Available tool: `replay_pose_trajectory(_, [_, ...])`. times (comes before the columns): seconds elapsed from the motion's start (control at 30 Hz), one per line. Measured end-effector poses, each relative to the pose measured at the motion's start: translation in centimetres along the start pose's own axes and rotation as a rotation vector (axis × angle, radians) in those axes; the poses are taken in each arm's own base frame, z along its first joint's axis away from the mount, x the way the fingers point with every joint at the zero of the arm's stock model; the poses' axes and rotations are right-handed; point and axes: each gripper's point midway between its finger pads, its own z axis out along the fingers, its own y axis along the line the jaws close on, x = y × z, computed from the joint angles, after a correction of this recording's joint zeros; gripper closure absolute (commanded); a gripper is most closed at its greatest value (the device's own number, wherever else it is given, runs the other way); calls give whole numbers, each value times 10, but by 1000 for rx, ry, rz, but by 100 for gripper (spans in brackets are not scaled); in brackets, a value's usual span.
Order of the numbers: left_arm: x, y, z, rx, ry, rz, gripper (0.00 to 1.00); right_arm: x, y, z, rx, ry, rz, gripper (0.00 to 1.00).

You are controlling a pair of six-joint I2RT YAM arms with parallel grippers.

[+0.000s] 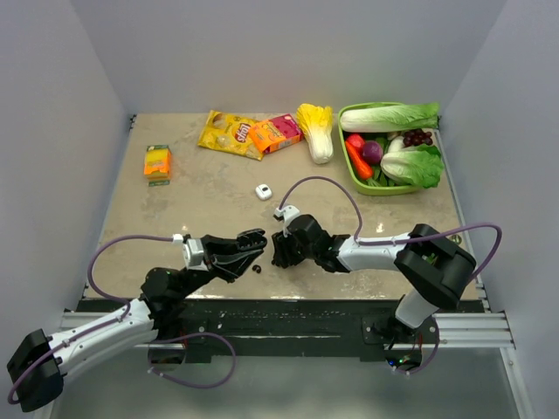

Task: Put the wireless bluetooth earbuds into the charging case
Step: Pick up the earbud from the center of the board.

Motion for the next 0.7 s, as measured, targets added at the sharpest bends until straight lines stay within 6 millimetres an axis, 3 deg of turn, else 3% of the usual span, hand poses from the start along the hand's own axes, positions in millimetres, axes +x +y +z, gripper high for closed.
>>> replay_pose_trajectory(0.7, [4,1,0,-3,14,-3,100,4,-2,-5,6,-2,-1,50])
